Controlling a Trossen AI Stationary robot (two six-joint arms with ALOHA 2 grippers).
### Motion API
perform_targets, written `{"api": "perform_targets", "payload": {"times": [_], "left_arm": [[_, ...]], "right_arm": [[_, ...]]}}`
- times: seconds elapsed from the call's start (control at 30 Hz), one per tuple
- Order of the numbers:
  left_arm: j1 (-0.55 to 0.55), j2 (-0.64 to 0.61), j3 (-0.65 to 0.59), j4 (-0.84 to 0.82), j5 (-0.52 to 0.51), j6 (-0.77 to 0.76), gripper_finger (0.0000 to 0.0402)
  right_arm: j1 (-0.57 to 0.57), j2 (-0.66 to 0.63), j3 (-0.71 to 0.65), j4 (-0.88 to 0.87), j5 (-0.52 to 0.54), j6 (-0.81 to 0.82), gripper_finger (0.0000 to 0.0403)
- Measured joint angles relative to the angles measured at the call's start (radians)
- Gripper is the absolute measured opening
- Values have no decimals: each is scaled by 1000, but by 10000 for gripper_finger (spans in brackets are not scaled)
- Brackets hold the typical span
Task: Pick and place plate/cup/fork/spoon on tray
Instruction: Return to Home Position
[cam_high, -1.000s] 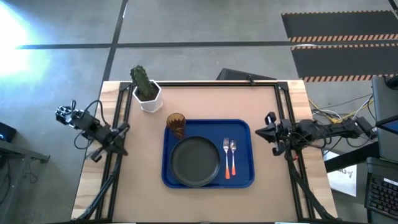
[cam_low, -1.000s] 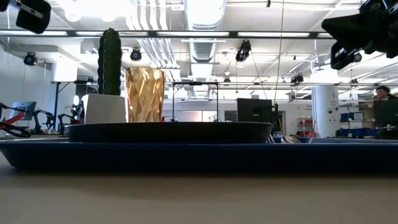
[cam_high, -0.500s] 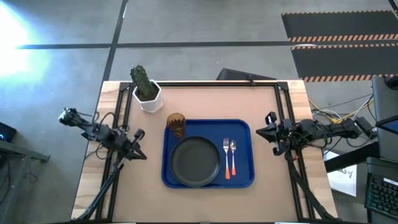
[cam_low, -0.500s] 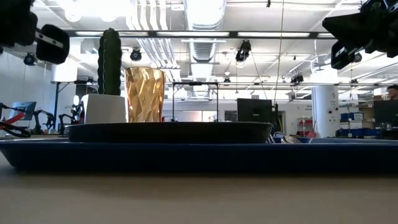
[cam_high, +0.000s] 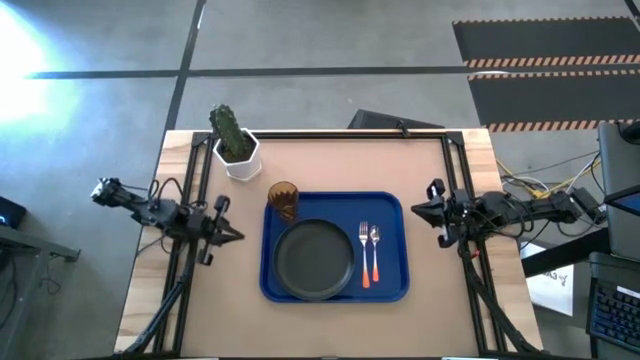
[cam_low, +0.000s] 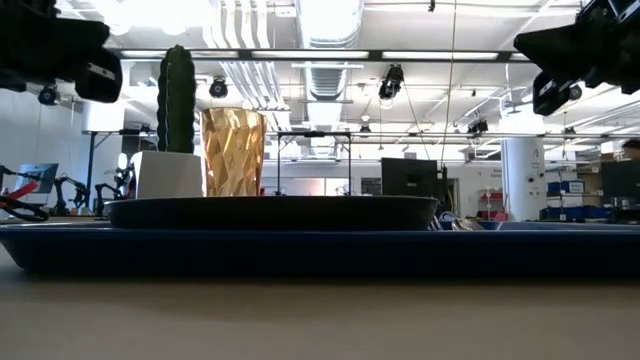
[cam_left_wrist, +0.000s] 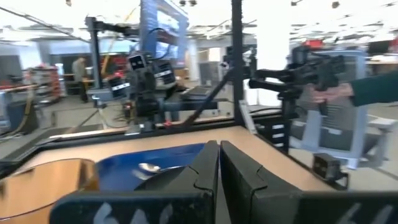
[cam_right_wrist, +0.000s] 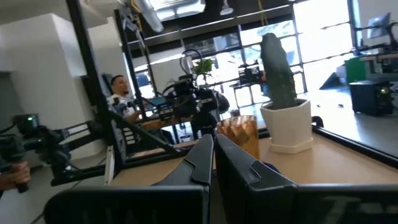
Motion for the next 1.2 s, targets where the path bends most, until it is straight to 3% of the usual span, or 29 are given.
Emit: {"api": "perform_targets", "payload": {"times": [0.43,0.63,0.73,0.83,1.2], "left_arm": [[265,0,-2,0,1,47,0],[372,0,-2,0,7,30,0],[393,0,-3,-19,47,-12,0],[396,1,-3,-38,76,-56,0],[397,34,-3,-57,85,-58,0]], "right_arm": [[-198,1,0,-32,2,-42,9],[-309,2,0,-113,-49,-37,9],[-340,3,0,-220,-100,39,9],[-344,17,1,-221,-155,37,9],[-344,43,1,-233,-155,11,9]]}}
